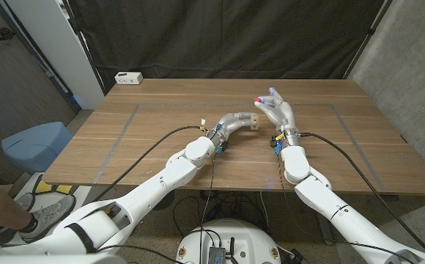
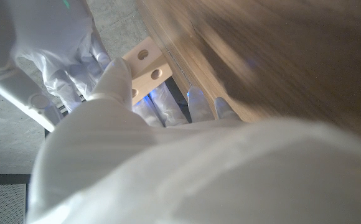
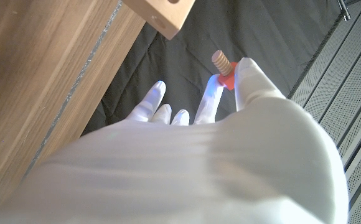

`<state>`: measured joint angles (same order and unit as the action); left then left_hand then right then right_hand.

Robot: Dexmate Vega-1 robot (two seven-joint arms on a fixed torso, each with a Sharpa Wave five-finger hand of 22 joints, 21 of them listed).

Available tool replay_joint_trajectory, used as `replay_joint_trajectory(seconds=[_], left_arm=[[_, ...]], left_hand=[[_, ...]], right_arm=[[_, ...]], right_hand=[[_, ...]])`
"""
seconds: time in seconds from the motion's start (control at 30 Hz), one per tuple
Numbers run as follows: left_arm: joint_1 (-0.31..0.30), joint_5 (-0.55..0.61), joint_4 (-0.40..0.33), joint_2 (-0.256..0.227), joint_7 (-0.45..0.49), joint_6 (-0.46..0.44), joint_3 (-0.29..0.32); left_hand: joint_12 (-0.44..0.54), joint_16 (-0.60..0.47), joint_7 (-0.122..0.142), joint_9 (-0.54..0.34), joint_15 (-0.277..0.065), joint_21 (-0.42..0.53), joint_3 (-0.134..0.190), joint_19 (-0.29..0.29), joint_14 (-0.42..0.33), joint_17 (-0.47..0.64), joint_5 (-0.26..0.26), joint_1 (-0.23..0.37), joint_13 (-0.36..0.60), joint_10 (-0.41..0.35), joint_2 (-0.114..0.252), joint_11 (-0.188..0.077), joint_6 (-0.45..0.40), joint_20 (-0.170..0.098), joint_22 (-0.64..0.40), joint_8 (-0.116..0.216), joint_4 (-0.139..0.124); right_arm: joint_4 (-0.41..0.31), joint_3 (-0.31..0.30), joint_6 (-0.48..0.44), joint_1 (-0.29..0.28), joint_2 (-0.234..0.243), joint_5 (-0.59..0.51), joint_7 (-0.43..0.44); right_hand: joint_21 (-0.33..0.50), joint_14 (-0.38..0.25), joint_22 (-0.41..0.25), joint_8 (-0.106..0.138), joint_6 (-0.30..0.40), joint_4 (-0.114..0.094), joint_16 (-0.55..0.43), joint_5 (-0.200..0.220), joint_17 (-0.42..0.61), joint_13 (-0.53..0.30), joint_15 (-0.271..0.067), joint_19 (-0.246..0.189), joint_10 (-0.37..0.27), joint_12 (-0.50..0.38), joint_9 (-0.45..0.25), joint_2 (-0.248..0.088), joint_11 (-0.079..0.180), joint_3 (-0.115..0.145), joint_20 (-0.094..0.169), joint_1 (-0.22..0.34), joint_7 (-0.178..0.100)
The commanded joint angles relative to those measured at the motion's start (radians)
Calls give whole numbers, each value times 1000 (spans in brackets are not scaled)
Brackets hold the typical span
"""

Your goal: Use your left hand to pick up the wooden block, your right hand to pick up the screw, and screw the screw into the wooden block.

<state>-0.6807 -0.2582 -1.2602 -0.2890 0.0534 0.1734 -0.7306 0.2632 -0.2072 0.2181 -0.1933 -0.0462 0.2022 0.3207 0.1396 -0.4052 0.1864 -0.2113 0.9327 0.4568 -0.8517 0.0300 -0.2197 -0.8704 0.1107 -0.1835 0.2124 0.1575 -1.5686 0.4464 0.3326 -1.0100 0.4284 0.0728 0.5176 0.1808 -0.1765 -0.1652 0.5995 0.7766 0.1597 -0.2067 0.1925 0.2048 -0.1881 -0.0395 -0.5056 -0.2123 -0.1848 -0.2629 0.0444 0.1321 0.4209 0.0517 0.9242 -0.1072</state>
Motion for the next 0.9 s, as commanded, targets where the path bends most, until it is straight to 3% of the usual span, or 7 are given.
replay_joint_trajectory(seconds=[0.03,0.9], left_arm=[[4,3,2,0,-2,0,-1],[6,11,-2,1,0,-7,-6]], left_hand=[[4,2,-23,-5,-59,6,2,1,-10,1,-4,2,4,-6,10,2,-33,4,-2,8,-8],[3,2,-24,-5,-58,6,0,1,-11,1,-5,2,6,-9,11,2,-34,4,-2,8,-8]], right_arm=[[-3,2,-4,-5,2,-4,2],[35,3,23,-4,-2,17,-12]], right_hand=[[6,4,-1,5,7,-3,-6,4,2,-3,-50,3,-6,-4,-2,-10,3,-5,50,4,-2],[6,5,-1,9,9,-5,-7,3,2,-3,-50,4,-4,-5,-2,-16,2,-13,49,1,-3]])
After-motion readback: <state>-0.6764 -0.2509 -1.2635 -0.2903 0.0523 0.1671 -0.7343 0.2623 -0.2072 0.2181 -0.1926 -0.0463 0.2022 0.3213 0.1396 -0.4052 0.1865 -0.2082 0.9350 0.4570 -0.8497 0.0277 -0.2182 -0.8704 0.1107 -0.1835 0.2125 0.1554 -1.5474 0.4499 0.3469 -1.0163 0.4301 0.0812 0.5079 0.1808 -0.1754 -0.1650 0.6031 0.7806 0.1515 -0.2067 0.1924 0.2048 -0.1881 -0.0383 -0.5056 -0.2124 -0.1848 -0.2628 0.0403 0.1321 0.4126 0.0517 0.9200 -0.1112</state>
